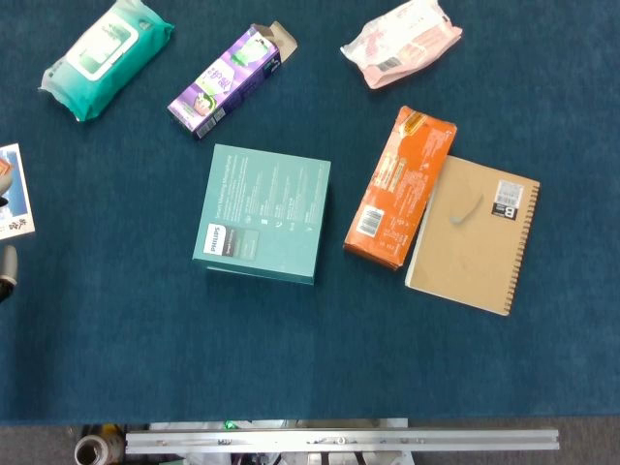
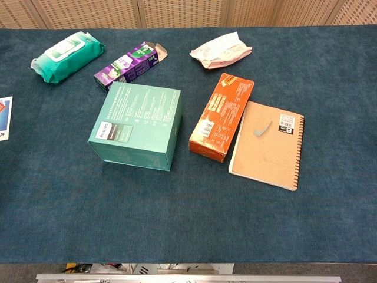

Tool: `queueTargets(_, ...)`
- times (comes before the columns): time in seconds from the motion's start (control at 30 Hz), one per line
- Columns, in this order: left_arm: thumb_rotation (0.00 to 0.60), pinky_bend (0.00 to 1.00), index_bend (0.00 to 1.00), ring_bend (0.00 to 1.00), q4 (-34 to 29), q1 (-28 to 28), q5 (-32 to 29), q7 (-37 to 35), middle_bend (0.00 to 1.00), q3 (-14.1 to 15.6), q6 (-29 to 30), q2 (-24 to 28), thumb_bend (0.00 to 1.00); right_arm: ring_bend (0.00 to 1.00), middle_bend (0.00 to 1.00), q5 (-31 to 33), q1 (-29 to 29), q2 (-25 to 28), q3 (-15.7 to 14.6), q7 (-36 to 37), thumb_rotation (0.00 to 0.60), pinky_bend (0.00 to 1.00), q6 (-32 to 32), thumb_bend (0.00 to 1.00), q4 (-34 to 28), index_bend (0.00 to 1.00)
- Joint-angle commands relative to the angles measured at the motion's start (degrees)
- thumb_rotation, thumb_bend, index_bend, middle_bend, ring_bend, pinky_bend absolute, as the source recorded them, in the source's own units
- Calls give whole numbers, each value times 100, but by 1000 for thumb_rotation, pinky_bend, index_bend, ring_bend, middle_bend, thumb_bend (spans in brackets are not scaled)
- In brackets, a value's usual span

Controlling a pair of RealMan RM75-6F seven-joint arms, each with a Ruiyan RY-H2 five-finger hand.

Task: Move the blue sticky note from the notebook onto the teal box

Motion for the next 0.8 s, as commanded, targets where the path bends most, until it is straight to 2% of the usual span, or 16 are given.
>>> queueTargets(0.03,600,314,138,261,6,-4,-6,-6,298,2,-16,-4,482,489,595,6,4,10,-9,-14,600,637,-19,252,-8,511)
queueTargets(0.4,600,314,138,261,36,11,51,-52,298,12,13,11,482,489,595,-49,210,93,137,-307,600,637,-113,252,-57,511)
queueTargets(0.53,600,314,138,261,14,4,101,-39,298,23,15,20,483,562,598,45,523,169,242,-809,600,642,-562,252,-166,511)
queueTargets(0.6,600,314,138,261,-2,5,116,-27,298,31,11,27,483,641,633,55,732,171,305,-968,600,716,-820,251,-239,511)
queueTargets(0.67,600,314,138,261,-7,15,127,-35,298,37,25,36,483,763,710,63,937,121,376,-1100,600,874,-1045,251,-241,511)
queueTargets(0.73,600,314,138,261,-4,28,129,-42,298,40,43,40,483,848,782,132,1112,54,439,-1218,600,962,-1258,250,-227,511)
queueTargets(0.8,600,314,138,261,-10,43,123,-38,298,43,58,49,483,936,871,248,1321,-25,497,-1354,600,1000,-1550,250,-224,511)
